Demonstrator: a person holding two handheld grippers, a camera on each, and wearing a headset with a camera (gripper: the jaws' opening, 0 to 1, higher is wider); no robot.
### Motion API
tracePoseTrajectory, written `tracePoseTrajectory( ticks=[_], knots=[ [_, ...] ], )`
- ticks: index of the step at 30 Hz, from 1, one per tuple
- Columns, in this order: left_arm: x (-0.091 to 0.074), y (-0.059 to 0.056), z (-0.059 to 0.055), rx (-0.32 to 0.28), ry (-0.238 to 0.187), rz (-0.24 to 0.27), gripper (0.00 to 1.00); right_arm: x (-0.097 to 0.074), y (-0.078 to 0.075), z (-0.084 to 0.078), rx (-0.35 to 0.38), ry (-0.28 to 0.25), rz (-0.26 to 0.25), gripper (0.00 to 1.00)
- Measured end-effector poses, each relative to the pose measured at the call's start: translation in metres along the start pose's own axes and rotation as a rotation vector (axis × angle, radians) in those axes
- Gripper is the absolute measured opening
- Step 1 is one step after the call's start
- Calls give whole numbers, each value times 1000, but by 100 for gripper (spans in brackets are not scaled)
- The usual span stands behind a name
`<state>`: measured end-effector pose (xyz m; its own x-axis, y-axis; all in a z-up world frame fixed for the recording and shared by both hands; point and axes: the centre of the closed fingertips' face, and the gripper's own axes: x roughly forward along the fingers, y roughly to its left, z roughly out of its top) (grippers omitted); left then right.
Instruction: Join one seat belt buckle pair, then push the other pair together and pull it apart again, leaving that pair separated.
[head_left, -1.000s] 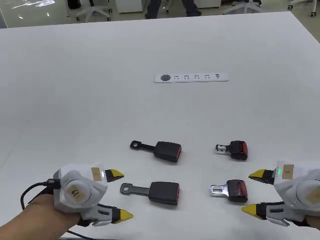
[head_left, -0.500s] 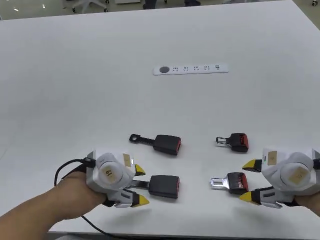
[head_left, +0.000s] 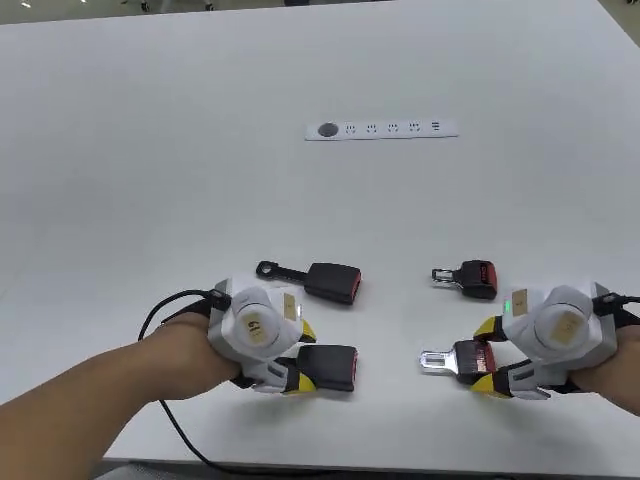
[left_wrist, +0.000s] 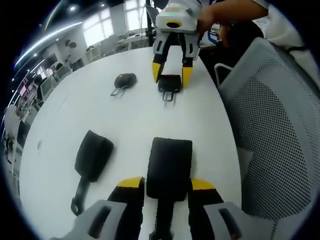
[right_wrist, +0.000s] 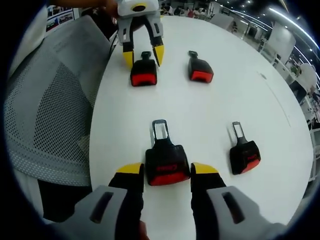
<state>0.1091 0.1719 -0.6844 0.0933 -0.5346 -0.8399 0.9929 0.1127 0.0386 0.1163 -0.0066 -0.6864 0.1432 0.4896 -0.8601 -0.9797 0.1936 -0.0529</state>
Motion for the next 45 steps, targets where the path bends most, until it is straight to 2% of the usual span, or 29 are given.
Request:
tracePoseTrajectory(
  ticks=[3,8,13,16,22,24,32,38,41,45],
  knots=[
    [6,-1,0,18,9,-5,34,2,-1,-1,3,1,8,35],
    [6,-2,0,30,-8,-21,33,3,1,-2,-14,-4,25,35],
    [7,-4,2,50,9,-19,33,3,1,-2,-26,-15,37,34],
    [7,-2,0,48,23,-16,33,3,2,-2,-26,-15,41,34],
    [6,-2,-1,39,27,-13,33,5,2,0,-18,-10,27,34],
    [7,-3,-1,39,28,-13,33,9,2,4,-15,-18,25,34],
    [7,-4,0,39,38,-19,33,29,15,43,8,-97,22,34],
    [6,-3,-3,33,38,-18,33,41,26,66,-18,-114,30,34],
    [6,-3,-3,31,47,-21,33,45,28,73,-32,-113,29,34],
    [6,-2,-4,28,49,-21,33,44,26,70,-42,-94,26,34]
  ],
)
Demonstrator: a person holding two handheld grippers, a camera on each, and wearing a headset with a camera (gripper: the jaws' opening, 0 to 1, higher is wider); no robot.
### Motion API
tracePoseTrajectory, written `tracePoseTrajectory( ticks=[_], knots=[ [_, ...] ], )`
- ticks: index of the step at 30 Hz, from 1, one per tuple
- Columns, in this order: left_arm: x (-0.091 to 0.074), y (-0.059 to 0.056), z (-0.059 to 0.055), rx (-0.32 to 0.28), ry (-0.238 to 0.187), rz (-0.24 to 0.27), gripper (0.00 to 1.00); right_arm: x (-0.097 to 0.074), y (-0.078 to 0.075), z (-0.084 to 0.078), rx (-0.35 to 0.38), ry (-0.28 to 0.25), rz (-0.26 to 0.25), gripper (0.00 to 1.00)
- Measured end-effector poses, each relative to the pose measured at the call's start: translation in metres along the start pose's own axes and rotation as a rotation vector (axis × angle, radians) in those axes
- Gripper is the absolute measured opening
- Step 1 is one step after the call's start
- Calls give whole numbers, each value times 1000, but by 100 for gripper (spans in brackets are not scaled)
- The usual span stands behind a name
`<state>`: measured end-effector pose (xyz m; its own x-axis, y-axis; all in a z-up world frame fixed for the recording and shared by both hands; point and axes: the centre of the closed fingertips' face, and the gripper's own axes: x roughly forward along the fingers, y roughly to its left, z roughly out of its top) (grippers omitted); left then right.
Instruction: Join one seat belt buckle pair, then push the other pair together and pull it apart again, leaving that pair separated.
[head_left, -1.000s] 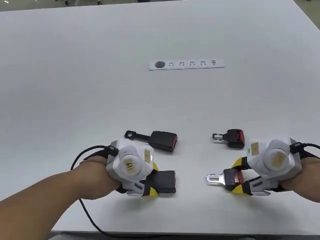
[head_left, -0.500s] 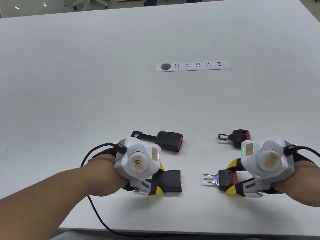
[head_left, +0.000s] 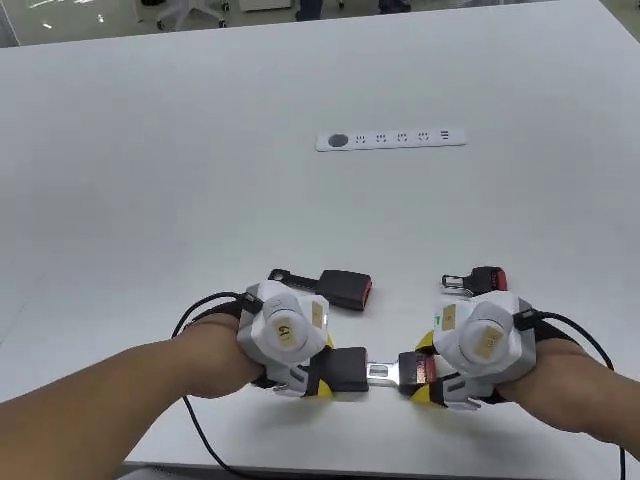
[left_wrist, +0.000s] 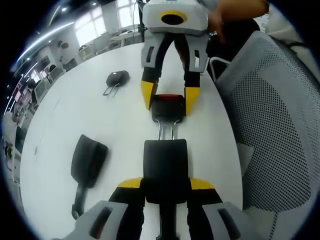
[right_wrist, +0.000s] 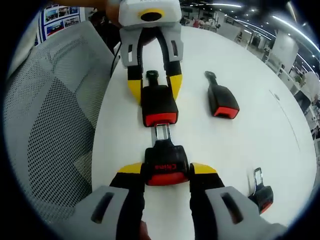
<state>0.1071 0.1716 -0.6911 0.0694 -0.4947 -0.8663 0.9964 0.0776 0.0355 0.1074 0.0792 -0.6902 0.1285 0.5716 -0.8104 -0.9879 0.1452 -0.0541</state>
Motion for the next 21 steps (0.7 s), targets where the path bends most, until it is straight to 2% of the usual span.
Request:
tracePoseTrajectory(
  ticks=[6,13,15,17,21],
  knots=[
    [0,0,1,-4,8,-5,33,1,-4,1,-23,12,-2,34],
    [0,-1,4,-1,1,-12,33,6,3,10,-42,-1,5,34],
    [0,-1,4,1,-3,-17,33,8,0,12,-19,-32,9,34],
    [0,0,3,5,-8,-23,33,9,0,10,-37,-21,16,34],
    [1,1,2,9,-8,-31,32,8,0,11,-27,-35,30,33]
  ],
)
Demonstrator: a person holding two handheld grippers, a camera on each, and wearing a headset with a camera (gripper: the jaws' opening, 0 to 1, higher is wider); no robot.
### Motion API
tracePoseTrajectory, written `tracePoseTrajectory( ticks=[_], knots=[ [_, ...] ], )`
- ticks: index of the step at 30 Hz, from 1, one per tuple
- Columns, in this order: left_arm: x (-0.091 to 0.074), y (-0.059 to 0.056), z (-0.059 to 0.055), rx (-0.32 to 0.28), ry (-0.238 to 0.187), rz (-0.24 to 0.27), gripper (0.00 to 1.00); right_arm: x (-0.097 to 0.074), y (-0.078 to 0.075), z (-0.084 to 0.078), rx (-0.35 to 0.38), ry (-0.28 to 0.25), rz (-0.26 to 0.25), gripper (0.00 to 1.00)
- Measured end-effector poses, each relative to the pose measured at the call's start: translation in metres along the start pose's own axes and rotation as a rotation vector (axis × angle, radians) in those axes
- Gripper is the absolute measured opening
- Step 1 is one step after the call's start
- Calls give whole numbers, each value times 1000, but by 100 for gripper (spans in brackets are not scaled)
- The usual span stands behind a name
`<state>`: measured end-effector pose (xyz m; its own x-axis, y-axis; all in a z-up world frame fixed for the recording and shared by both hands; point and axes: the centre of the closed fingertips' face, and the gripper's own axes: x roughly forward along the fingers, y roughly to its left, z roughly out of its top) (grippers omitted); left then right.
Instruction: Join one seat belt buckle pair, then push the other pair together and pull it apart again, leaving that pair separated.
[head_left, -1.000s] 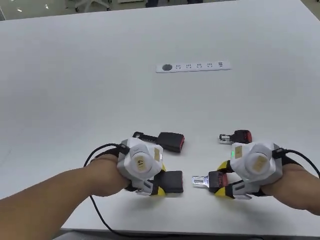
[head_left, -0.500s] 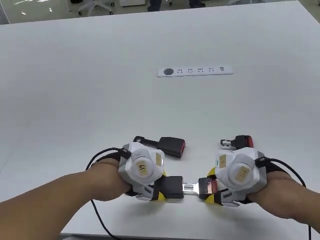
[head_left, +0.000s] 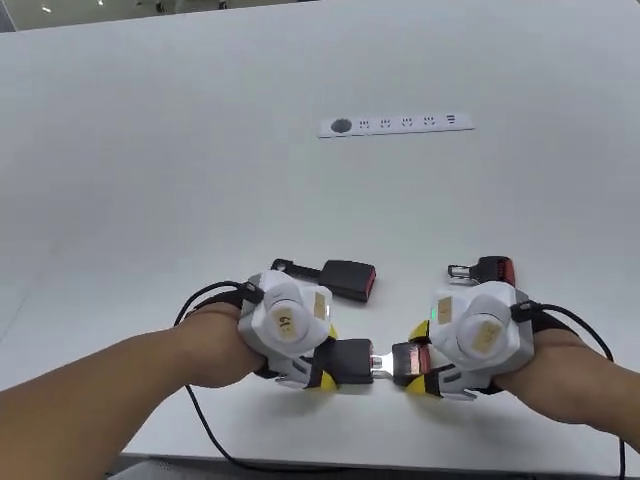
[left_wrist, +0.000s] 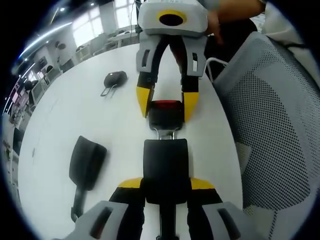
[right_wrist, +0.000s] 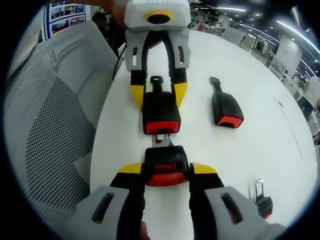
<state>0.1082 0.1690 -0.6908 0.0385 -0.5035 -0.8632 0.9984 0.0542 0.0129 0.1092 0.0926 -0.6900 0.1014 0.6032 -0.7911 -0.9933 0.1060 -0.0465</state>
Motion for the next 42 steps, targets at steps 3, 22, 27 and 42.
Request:
tracePoseTrajectory(
  ticks=[3,22,27,42],
  knots=[
    [1,0,1,-2,2,-5,32,2,-1,0,4,0,-2,32],
    [4,-1,1,-21,-7,-12,31,10,-1,12,12,-8,2,32],
    [4,-1,1,-19,-4,-14,31,11,2,16,19,-7,-2,32],
    [6,-1,-1,20,17,-32,31,9,5,12,-30,22,-10,31]
  ],
)
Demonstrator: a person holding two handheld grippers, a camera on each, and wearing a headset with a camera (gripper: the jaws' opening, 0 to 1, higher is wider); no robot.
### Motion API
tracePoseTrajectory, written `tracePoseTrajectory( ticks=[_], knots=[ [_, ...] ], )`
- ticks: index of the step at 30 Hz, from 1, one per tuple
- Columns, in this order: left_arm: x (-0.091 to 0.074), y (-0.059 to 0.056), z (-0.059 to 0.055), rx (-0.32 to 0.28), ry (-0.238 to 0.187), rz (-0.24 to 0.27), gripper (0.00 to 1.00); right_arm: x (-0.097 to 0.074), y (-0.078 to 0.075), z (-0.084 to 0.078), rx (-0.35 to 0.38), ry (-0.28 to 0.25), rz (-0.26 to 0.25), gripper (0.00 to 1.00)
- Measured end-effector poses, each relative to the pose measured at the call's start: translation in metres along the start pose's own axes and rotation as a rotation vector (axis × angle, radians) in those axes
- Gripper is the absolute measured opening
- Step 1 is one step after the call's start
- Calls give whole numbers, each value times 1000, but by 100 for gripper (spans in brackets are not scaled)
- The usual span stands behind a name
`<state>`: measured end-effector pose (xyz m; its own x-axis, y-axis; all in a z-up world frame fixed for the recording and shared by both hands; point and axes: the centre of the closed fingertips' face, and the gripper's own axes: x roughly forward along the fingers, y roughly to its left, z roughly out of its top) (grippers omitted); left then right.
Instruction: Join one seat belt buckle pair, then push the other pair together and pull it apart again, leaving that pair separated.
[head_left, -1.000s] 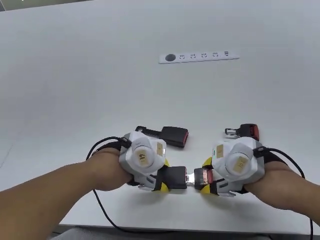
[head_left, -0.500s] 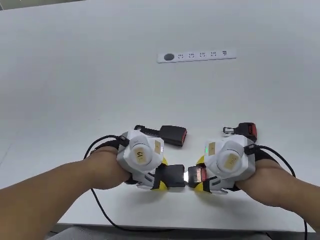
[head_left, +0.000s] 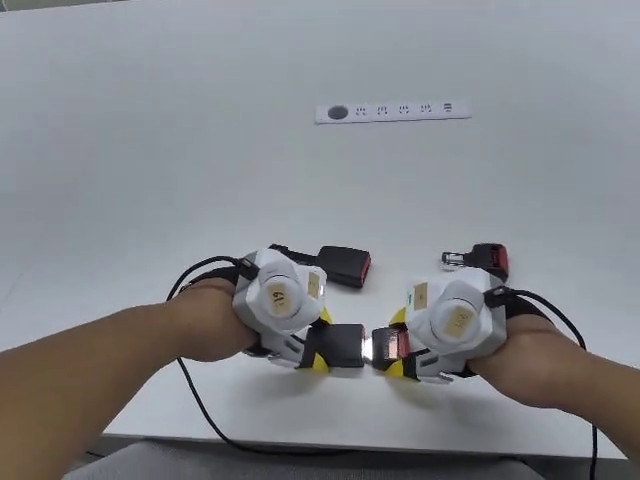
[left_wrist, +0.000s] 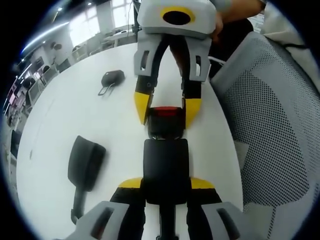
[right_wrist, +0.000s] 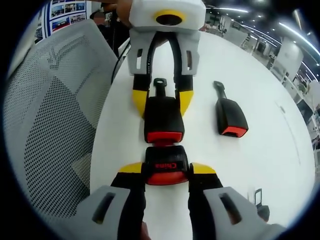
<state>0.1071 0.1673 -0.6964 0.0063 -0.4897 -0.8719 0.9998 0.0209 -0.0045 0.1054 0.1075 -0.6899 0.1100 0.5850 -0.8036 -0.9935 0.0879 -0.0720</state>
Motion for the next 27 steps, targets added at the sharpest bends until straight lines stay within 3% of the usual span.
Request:
tracePoseTrajectory(
  ticks=[15,27],
  knots=[
    [-2,-1,0,-19,-18,12,31,1,-3,-1,18,-7,-6,31],
    [-4,0,-2,-15,-4,3,31,2,-4,0,13,6,-1,31]
  ],
)
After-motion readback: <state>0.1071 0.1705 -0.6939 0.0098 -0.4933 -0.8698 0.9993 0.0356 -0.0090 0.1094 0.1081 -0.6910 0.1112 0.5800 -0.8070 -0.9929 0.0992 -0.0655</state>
